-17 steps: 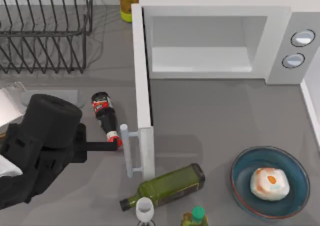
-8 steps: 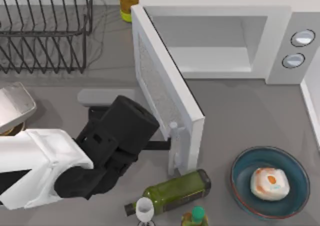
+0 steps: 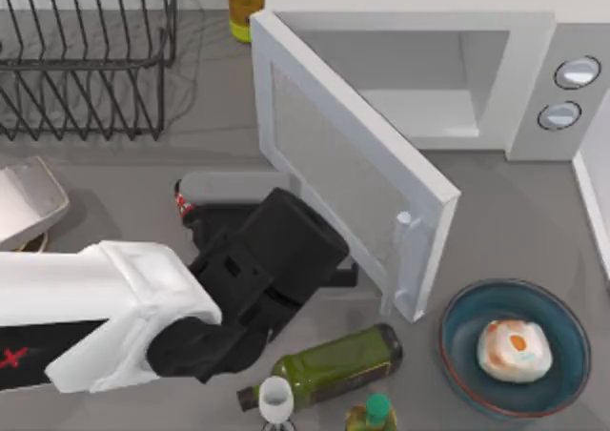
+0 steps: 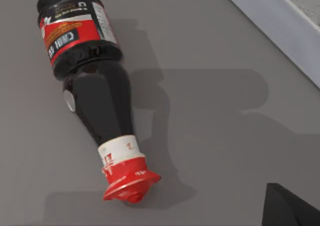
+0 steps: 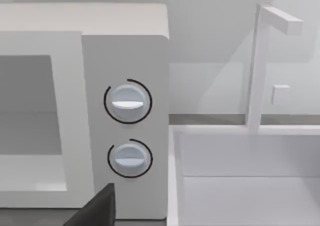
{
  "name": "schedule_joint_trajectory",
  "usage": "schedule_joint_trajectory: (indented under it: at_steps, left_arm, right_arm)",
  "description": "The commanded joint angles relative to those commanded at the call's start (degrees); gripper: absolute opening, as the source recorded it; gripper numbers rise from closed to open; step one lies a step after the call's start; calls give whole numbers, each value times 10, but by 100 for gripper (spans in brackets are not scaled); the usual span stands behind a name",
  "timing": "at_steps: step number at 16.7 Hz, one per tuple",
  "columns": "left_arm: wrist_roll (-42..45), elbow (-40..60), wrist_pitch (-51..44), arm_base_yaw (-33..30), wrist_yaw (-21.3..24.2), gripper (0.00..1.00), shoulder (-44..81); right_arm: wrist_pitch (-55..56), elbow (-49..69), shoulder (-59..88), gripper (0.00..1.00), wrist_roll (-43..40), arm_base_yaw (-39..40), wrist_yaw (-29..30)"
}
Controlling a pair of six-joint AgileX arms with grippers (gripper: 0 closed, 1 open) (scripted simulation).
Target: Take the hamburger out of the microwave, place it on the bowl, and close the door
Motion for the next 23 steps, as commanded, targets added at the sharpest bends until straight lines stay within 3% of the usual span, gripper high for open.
schedule_joint_trajectory:
  at_steps: [8, 16, 23]
  left_arm:
    - [-91, 191, -82, -89, -47, 0, 158]
    - [-107, 228, -103, -102, -53, 0, 190]
    - [-158, 437, -200, -147, -73, 0, 321]
  right_arm:
    - [0, 0, 0, 100, 0, 0, 0]
    - [0, 0, 0, 100, 0, 0, 0]
    - [0, 0, 0, 100, 0, 0, 0]
